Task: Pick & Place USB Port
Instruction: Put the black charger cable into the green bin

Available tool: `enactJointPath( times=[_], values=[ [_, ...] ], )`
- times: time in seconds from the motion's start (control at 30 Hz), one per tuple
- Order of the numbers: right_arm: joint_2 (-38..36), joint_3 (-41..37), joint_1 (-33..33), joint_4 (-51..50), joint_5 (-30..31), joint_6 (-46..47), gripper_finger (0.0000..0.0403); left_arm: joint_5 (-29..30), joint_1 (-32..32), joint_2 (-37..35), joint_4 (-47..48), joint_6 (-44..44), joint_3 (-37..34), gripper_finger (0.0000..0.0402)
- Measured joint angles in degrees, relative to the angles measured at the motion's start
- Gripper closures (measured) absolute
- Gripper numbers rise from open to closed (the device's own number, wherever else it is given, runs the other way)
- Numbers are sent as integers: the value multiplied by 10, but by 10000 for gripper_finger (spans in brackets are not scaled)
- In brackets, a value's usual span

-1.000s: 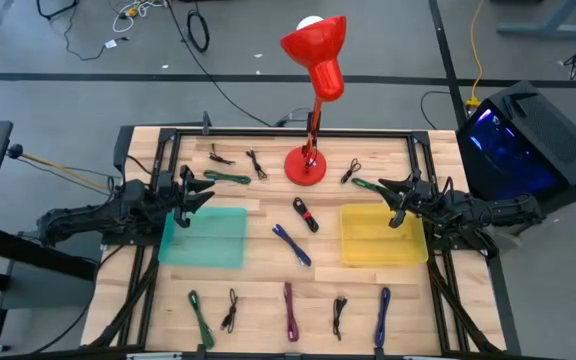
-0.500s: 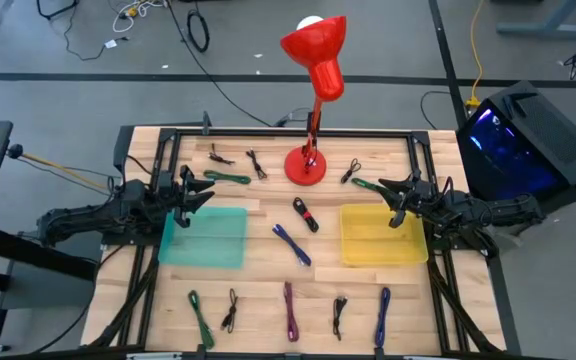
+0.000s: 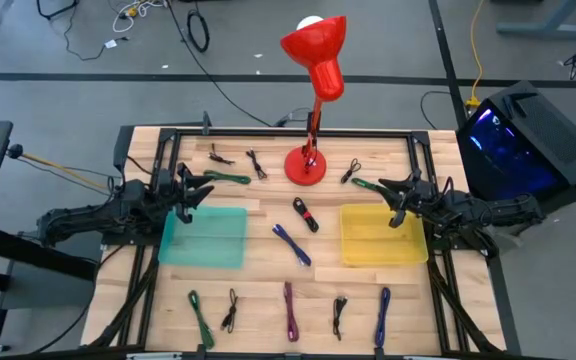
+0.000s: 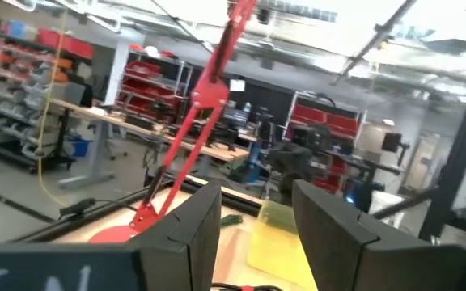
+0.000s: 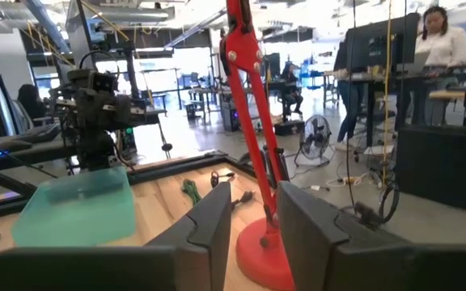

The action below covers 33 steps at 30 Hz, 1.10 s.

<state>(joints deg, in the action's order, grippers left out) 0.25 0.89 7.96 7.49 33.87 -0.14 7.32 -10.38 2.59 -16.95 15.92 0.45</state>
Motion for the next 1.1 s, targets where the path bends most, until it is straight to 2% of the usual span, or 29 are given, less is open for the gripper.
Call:
enactJointPath(
  times=[0.13, 0.27, 0.4, 0.47, 0.5, 0.57, 0.73, 0.83, 0.93, 1.1],
  values=[
    [0, 0, 0, 26, 1, 1, 295, -5, 0, 0, 0, 19, 0, 241],
    [0, 0, 0, 94, -9, 41, 295, -38, 0, 0, -1, 45, 0, 241],
    [2, 0, 0, 153, -11, 41, 295, 14, -10, 5, -7, 2, 11, 241],
    [3, 0, 0, 168, -1, 68, 295, 19, -19, 13, -1, -7, 37, 241],
    [3, 0, 0, 175, 0, 82, 295, 19, -24, 22, 20, -12, 58, 241],
    [3, 0, 0, 174, -13, 93, 295, 40, -38, 48, 126, -24, 110, 241],
    [25, 0, 0, 173, -92, 93, 295, 143, -89, 198, 332, -95, 257, 241],
    [44, 0, 0, 174, -123, 120, 295, 171, -123, 307, 390, -156, 335, 241],
    [67, 0, 0, 174, -125, 159, 295, 207, -156, 402, 424, -229, 398, 241],
    [108, 0, 0, 178, -153, 195, 295, 193, -213, 545, 507, -290, 472, 241]
  ],
)
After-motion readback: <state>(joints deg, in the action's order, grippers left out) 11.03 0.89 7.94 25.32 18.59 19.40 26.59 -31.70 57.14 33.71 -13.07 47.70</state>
